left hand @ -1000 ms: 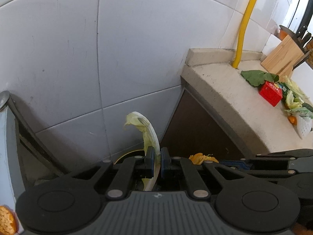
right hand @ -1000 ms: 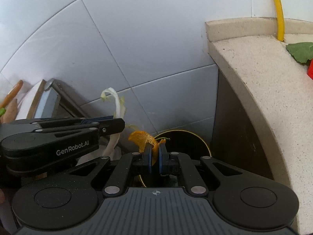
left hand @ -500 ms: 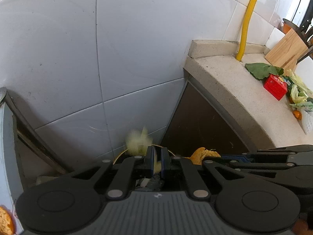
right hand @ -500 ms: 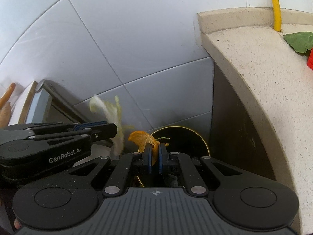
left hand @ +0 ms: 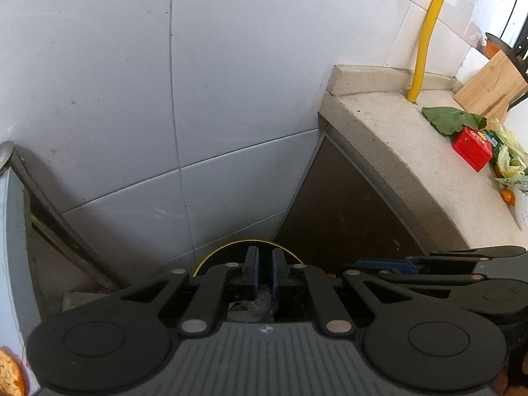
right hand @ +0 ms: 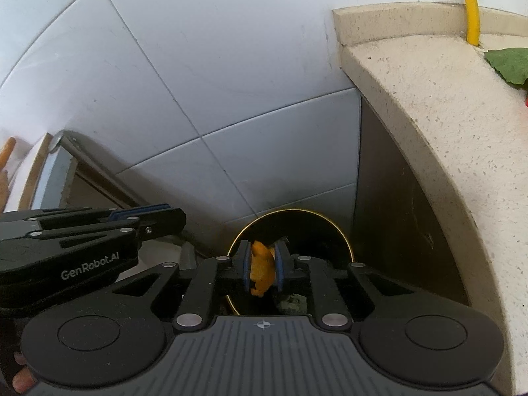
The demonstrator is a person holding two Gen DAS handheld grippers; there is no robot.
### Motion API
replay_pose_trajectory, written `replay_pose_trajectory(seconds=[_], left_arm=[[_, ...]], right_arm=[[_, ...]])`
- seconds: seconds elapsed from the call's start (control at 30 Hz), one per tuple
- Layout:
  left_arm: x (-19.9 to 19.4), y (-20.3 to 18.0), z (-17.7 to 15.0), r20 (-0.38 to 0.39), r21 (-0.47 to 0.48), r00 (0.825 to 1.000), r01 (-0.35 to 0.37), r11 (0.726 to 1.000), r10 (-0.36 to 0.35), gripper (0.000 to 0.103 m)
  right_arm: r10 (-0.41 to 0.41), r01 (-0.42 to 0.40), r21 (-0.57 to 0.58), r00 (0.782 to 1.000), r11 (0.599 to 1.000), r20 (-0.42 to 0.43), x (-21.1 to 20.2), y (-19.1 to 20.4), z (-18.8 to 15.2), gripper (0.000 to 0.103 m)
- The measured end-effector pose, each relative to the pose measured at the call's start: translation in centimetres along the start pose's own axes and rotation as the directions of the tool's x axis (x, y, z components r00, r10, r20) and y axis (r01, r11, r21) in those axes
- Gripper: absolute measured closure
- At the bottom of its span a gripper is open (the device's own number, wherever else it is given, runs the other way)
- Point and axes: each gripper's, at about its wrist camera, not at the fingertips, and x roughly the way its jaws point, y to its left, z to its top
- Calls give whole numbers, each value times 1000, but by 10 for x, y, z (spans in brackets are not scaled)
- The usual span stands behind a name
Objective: Collect trash
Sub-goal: 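Open the left tool over the bin while the right tool opens, dropping cabbage and peel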
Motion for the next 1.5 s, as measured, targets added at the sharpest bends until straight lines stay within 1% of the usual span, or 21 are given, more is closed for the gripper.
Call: replay_pose_trajectory(seconds=[0.07,0.13,0.27,0.33,0.37,0.4,0.47,0.53,0.6,0.73,0.8,0.93,1.1,1.2,1.3,1.33,1.43,1.5], left_arm=[[0,0,0,-2,-3,1000,-1,1000,1,96],[0,1,0,-2,-7,1000,-3,1000,3,92],[1,2,1,0,-3,1000,-10,1000,10,91],[1,2,1,1,-2,1000,-10,1000,10,91],[1,2,1,4,1,1000,-11,1000,11,91],[0,1,1,7,4,1000,-13,1000,13,91],[1,1,2,7,7,1000,-14,1000,14,89],[1,0,2,3,6,1000,-14,1000,14,83],[1,0,2,5,7,1000,-15,1000,15,82],[1,0,3,6,16,1000,-23,1000,23,74],[1,-1,3,5,25,1000,-25,999,25,71],[4,-4,3,-1,43,999,-36,998,37,62],[3,-8,3,1,66,999,-43,997,43,55],[3,-12,2,1,84,999,-50,995,50,55],[1,-14,1,1,95,999,-48,994,48,54],[1,-15,1,0,97,999,-45,994,45,54],[-1,-16,1,-1,97,1000,-23,995,23,53],[-3,-16,1,1,98,1000,-11,995,11,50]], right_arm=[[2,-2,2,1000,1000,-1,1,0,1,80],[3,-3,-3,1000,1000,-2,1,1,1,80],[2,-2,2,1000,1000,-5,0,1,-1,78],[-1,1,6,1000,1000,-6,-1,1,-3,72],[-5,5,13,1000,1000,-5,-2,0,-4,64],[-8,8,16,1000,1000,-4,-2,1,-5,59],[-15,15,19,1000,1000,0,-4,1,-9,55],[-22,22,35,1000,999,2,-6,0,-12,52],[-36,35,51,999,998,7,-9,-1,-15,41],[-53,51,66,998,997,24,-16,-2,-19,33],[-60,57,79,998,995,32,-20,-2,-21,25],[-75,72,98,996,993,37,-25,-2,-26,19],[-75,69,114,996,991,47,-36,1,-37,12],[-96,88,130,994,988,54,-41,1,-43,7],[-99,85,190,993,978,64,-51,-2,-52,6],[-102,84,205,992,975,78,-56,-3,-56,5],[-152,122,213,980,969,130,-73,-1,-68,1],[-154,119,216,976,969,151,-81,-3,-76,0]])
